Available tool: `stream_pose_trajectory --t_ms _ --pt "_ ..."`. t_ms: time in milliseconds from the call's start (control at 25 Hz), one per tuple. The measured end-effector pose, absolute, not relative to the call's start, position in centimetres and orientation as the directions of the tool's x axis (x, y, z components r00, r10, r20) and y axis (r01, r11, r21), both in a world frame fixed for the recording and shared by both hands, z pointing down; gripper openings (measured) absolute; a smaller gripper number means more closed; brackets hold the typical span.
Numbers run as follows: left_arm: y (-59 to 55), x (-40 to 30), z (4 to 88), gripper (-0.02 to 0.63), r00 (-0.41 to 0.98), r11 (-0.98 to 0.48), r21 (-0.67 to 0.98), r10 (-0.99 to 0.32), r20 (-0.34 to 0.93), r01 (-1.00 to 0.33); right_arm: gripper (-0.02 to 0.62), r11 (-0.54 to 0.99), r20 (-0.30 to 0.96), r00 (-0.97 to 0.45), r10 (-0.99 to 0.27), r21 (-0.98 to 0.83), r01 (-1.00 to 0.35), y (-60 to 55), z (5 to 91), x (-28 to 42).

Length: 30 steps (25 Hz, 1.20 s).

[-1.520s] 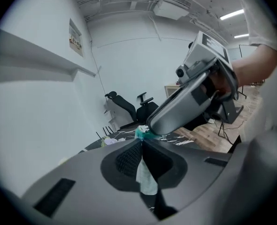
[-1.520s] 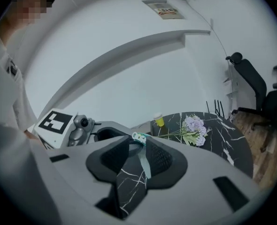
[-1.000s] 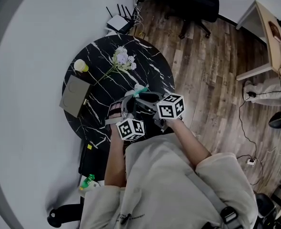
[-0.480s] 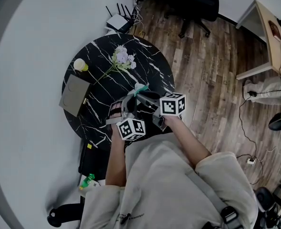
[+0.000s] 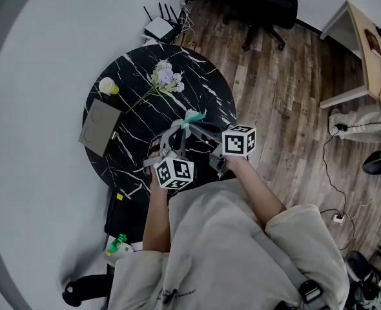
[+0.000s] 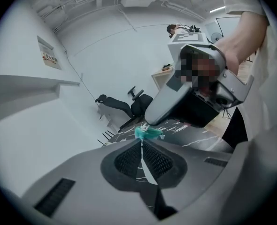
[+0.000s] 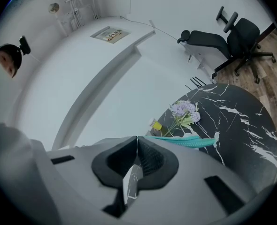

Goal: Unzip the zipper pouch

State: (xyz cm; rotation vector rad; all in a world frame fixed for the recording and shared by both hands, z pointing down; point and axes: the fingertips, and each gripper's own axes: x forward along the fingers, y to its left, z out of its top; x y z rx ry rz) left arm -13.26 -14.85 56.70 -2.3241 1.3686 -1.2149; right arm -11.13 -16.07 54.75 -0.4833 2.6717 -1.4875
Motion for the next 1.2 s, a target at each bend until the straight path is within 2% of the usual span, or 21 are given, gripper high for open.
stream_pose_trajectory --t_ms 120,280,480,1200 --pt "-14.9 -13.1 56.7 0.026 0.283 -0.560 -0.433 -0.785 0.551 -0.706 0.011 0.499 0.109 -0.948 -0.300 -0.829 -0.253 -16.2 54.5 -11.0" --pt "-14.6 -12.8 57.0 0.026 0.380 -0.558 -0.203 -0.747 0.545 -0.805 0.009 0.531 0.142 -0.944 -0.298 -0.797 -0.287 -16.1 54.6 -10.7" --pt "-14.6 -12.6 57.0 0.026 0.444 -0.514 -0.004 -0.744 0.500 -0.858 0.009 0.548 0.177 -0.936 -0.304 -0.771 -0.323 -16.1 55.0 -10.3" --pt "-14.9 -13.4 54.9 0.026 0.414 -0.448 0.026 -0.801 0.433 -0.893 0.011 0.577 0.213 -0.913 -0.347 -0.719 -0.387 -16.5 54.5 -9.6"
